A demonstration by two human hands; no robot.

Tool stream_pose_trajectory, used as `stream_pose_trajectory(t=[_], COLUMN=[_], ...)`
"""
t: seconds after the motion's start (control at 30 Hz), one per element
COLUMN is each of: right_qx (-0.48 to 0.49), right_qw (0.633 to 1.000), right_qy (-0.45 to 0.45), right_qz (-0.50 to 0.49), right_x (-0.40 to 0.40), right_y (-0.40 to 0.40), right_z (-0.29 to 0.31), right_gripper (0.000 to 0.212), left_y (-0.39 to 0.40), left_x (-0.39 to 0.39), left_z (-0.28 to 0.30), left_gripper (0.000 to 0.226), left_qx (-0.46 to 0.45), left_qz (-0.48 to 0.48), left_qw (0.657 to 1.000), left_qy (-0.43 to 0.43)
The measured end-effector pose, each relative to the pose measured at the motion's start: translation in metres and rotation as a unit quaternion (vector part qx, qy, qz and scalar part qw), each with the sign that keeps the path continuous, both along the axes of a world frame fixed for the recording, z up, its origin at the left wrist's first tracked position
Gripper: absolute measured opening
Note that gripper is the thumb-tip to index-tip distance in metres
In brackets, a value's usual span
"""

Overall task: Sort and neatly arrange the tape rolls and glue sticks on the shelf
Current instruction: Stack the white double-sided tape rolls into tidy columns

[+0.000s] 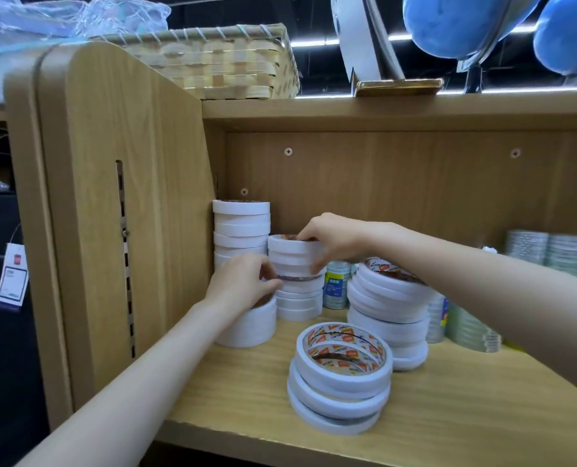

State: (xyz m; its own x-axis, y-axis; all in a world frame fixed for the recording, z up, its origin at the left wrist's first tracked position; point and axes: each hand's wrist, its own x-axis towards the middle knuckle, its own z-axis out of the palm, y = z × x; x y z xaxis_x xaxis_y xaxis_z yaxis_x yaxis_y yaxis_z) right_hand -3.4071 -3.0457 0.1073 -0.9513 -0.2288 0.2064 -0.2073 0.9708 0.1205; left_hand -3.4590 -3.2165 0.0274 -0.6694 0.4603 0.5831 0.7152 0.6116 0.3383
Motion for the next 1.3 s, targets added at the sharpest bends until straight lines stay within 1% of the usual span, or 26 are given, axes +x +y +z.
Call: stream_pose_trajectory(t=[0.13, 0.2, 0.23, 0.3, 0.4, 0.5, 0.67, 0.8, 0.87, 0.93, 1.13, 1.23, 1.3], right_qx=[-0.082, -0.133, -0.151, -0.158, -0.126, -0.1, -0.1, -0.113, -0.111, -0.111, -0.107, -0.105, -0.101], right_qw=[0.995, 0.989, 0.986, 0.985, 0.991, 0.993, 0.993, 0.991, 0.99, 0.989, 0.989, 0.989, 0.99], right_qy=[0.053, 0.068, 0.069, 0.063, 0.05, 0.055, 0.068, 0.07, 0.083, 0.094, 0.102, 0.102, 0.101], right_qz=[0.02, 0.02, 0.018, 0.008, -0.007, -0.015, -0.016, -0.001, 0.002, 0.0, -0.006, -0.008, -0.008], right_x=[0.014, 0.024, 0.029, 0.037, 0.045, 0.046, 0.043, 0.035, 0.032, 0.032, 0.03, 0.03, 0.031], right_y=[0.01, 0.017, 0.02, 0.025, 0.026, 0.027, 0.026, 0.021, 0.02, 0.02, 0.024, 0.025, 0.026], right_z=[0.021, 0.031, 0.034, 0.038, 0.036, 0.031, 0.029, 0.028, 0.029, 0.029, 0.027, 0.026, 0.026], right_gripper=[0.025, 0.024, 0.023, 0.022, 0.022, 0.018, 0.017, 0.018, 0.02, 0.024, 0.025, 0.025, 0.023], left_y=[-0.006, -0.005, -0.003, 0.007, 0.023, 0.029, 0.019, 0.015, 0.015, 0.015, 0.031, 0.036, 0.035], left_x=[0.004, 0.003, 0.002, 0.0, -0.004, -0.013, -0.014, -0.013, -0.012, -0.011, -0.01, -0.009, -0.007], left_z=[0.004, 0.005, 0.006, 0.009, 0.01, 0.012, 0.018, 0.017, 0.014, 0.014, 0.03, 0.026, 0.026], left_gripper=[0.008, 0.015, 0.021, 0.032, 0.041, 0.037, 0.029, 0.024, 0.029, 0.031, 0.006, 0.011, 0.004], left_qx=[0.009, 0.005, -0.012, -0.073, -0.172, -0.176, -0.151, -0.13, -0.153, -0.178, -0.274, -0.279, -0.263], left_qz=[-0.004, -0.029, -0.043, -0.072, -0.063, -0.059, -0.088, -0.083, -0.08, -0.079, -0.093, -0.083, -0.087], left_qw=[0.999, 0.999, 0.998, 0.995, 0.983, 0.981, 0.984, 0.988, 0.984, 0.98, 0.957, 0.956, 0.961], left_qy=[0.039, 0.042, 0.038, 0.018, -0.025, -0.051, -0.042, 0.014, 0.031, 0.026, -0.023, -0.013, 0.016])
